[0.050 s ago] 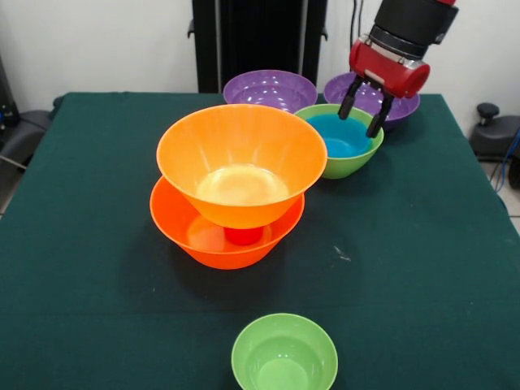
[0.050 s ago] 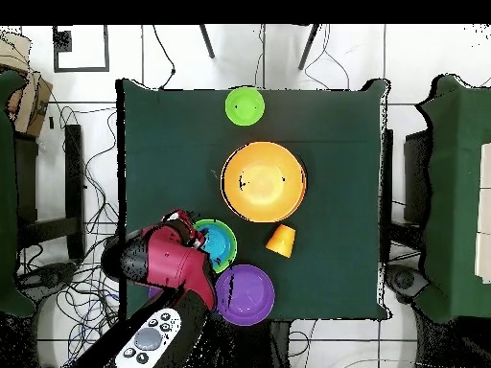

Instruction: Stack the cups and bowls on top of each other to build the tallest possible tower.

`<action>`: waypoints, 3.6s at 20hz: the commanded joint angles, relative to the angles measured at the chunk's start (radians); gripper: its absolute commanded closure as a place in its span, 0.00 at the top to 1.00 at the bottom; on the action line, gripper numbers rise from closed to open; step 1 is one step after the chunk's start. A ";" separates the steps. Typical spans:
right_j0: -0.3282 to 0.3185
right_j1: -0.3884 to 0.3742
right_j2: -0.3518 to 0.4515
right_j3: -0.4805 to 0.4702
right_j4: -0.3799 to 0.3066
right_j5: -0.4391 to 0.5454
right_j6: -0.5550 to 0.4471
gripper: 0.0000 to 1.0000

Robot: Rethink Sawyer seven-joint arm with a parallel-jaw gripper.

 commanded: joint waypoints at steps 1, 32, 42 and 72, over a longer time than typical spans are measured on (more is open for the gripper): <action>0.013 0.050 0.071 -0.032 0.044 -0.018 0.192 1.00; -0.057 0.058 0.187 -0.020 0.041 -0.120 0.153 1.00; -0.134 0.003 0.297 0.041 0.002 -0.141 0.131 1.00; -0.269 -0.097 0.375 0.135 -0.039 0.050 0.027 1.00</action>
